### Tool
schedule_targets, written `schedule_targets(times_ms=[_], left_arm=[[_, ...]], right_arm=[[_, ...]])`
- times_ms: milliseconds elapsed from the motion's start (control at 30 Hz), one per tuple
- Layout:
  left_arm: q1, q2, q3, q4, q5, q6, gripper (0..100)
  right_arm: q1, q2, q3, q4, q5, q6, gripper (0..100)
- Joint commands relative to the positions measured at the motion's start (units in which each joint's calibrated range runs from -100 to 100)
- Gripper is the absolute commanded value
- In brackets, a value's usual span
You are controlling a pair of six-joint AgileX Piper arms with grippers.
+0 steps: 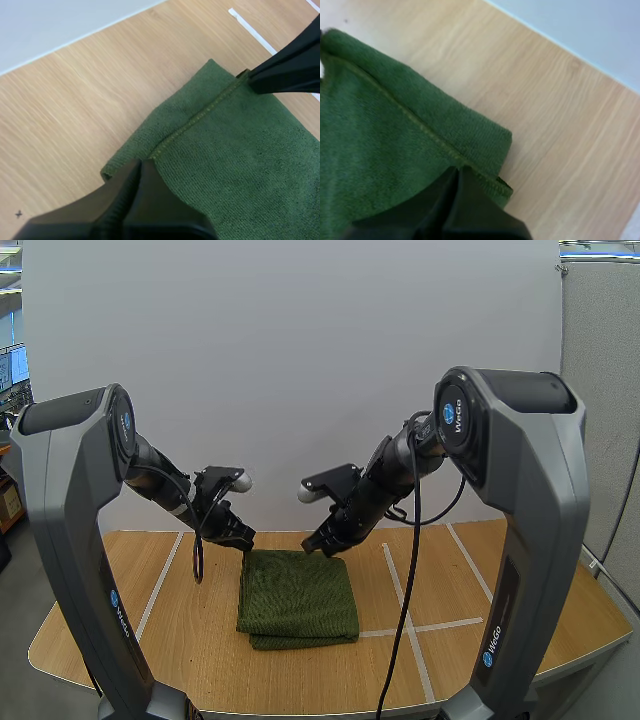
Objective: Fold the towel
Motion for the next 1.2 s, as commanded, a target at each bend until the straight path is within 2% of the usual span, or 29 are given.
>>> schedule_targets(times_ms=[0,400,600,700,867,900,1000,1033,1133,1167], left_arm=[[-0.15,4.06,-0.43,-2.39,1.77,1.70,0],[-0.23,12.81,-0.43,-4.04,-3.22,4.07,0],[0.12,6.16,-0.43,-3.97,6.22,3.83,0],[1.49,0.85,-0.29,-3.57,12.62,3.04,0],[5.93,-4.32,-0.29,-3.81,23.05,2.55,0],[6.89,-4.65,-0.29,-3.81,23.05,1.85,0],[8.44,-4.74,-0.29,-3.43,23.05,1.01,0],[9.72,-4.74,-0.10,-2.17,23.05,-0.24,0],[10.30,-4.79,1.06,1.12,23.05,-1.00,3],[10.30,-4.67,2.26,2.50,23.05,-1.12,9]], right_arm=[[-0.24,5.30,-0.42,0.89,-3.03,-0.01,0],[-0.24,10.31,-0.42,1.03,-6.34,-0.01,0],[-0.47,1.97,-0.42,1.03,-0.86,0.99,0],[-1.63,-3.57,-0.42,0.87,5.23,1.11,0],[-5.58,-11.40,-0.42,0.74,14.54,1.11,0],[-6.43,-12.14,-0.42,0.65,16.44,1.11,0],[-8.09,-13.05,-0.42,0.65,20.87,1.11,0],[-9.53,-13.05,-0.42,0.62,25.68,1.11,0],[-11.09,-13.05,2.92,-0.75,26.86,0.72,0],[-11.09,-13.05,4.73,-1.30,26.86,0.35,0]])
